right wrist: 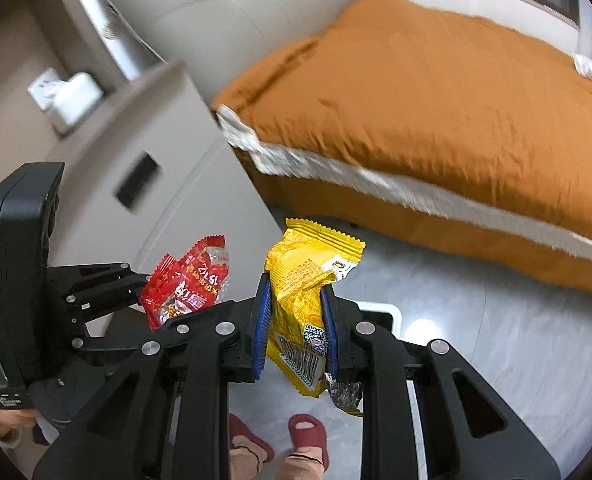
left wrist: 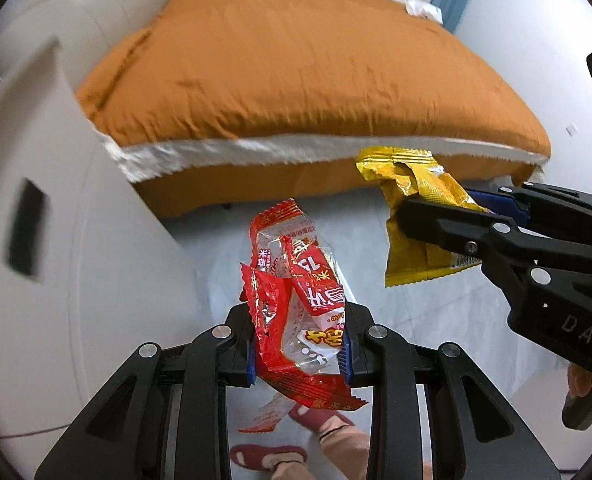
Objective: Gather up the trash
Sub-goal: 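Carry red wrapper and yellow bag to the bin and open both tools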
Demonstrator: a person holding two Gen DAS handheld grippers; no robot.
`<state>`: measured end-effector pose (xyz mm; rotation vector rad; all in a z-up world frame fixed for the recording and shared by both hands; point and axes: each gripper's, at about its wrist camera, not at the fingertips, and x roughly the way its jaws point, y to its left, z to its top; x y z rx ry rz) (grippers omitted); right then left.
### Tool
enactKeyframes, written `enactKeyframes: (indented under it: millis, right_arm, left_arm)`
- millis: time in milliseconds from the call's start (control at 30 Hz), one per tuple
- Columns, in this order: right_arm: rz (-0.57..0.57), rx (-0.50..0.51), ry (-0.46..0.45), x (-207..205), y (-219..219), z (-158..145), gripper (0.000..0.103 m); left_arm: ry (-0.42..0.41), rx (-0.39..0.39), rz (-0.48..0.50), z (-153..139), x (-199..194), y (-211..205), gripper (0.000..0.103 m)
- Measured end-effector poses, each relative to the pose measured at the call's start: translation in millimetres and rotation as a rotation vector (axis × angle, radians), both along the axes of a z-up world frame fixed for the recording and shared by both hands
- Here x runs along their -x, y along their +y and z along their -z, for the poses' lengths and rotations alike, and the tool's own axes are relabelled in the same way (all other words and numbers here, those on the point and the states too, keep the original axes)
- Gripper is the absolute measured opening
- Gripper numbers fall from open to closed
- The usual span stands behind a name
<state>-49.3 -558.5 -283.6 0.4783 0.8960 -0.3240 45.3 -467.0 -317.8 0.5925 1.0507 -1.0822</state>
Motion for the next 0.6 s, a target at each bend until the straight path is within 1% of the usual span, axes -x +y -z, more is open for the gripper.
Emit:
enactKeyframes:
  millis: [67,100,133,233,267,300,367,400,433,500,533,567,600]
  right_arm:
    - [0.007,-0.008,0.028,-4.3,-5.5,25.4,0.024]
    - [0.010,-0.013,0.041,-6.4,-8.5,37.9,0.024]
    - [0.012,-0.020,0.059,-9.5,-11.4,55.6,0.024]
    - [0.008,-0.035,0.081,-13.1,-16.0,93.1,0.024]
    - [0.006,-0.039,0.093,-14.9,-17.4,106.4,0.024]
    - [0.002,-0.044,0.100,-15.6,-18.2,119.1,0.024]
    - [-0.005,-0.051,0.124,-19.0,-20.5,151.1,0.024]
    - [-0.008,-0.055,0.131,-20.9,-21.2,161.3,0.025]
    - [-0.012,-0.055,0.142,-23.0,-22.1,177.6,0.026]
    - [-0.021,-0.066,0.158,-26.6,-23.0,202.8,0.033]
    - [-0.024,-0.068,0.170,-28.3,-23.5,217.6,0.043]
    - [-0.023,-0.069,0.181,-29.6,-24.2,230.3,0.065]
    - [-0.027,-0.079,0.195,-30.9,-25.3,241.6,0.076]
  left_arm:
    - [0.029,-0.008,0.011,23.9,-1.7,-7.5,0.028]
    - [0.044,-0.010,0.021,42.8,-2.7,-11.7,0.028]
    - [0.054,-0.015,0.029,54.7,-3.0,-16.3,0.028]
    - [0.074,-0.037,0.047,102.3,0.6,-26.5,0.028]
    - [0.081,-0.041,0.049,112.3,-0.5,-27.0,0.029]
    - [0.093,-0.045,0.052,130.4,-0.7,-28.8,0.029]
    - [0.102,-0.057,0.056,154.4,0.6,-30.4,0.029]
    - [0.108,-0.061,0.059,170.2,1.6,-31.6,0.029]
    - [0.113,-0.071,0.062,184.6,1.1,-32.7,0.029]
    - [0.131,-0.089,0.068,208.6,-0.9,-35.2,0.030]
    - [0.149,-0.110,0.075,222.7,-1.2,-36.4,0.033]
    - [0.158,-0.123,0.079,231.7,-1.1,-36.2,0.055]
    - [0.161,-0.127,0.081,244.4,-0.4,-37.7,0.088]
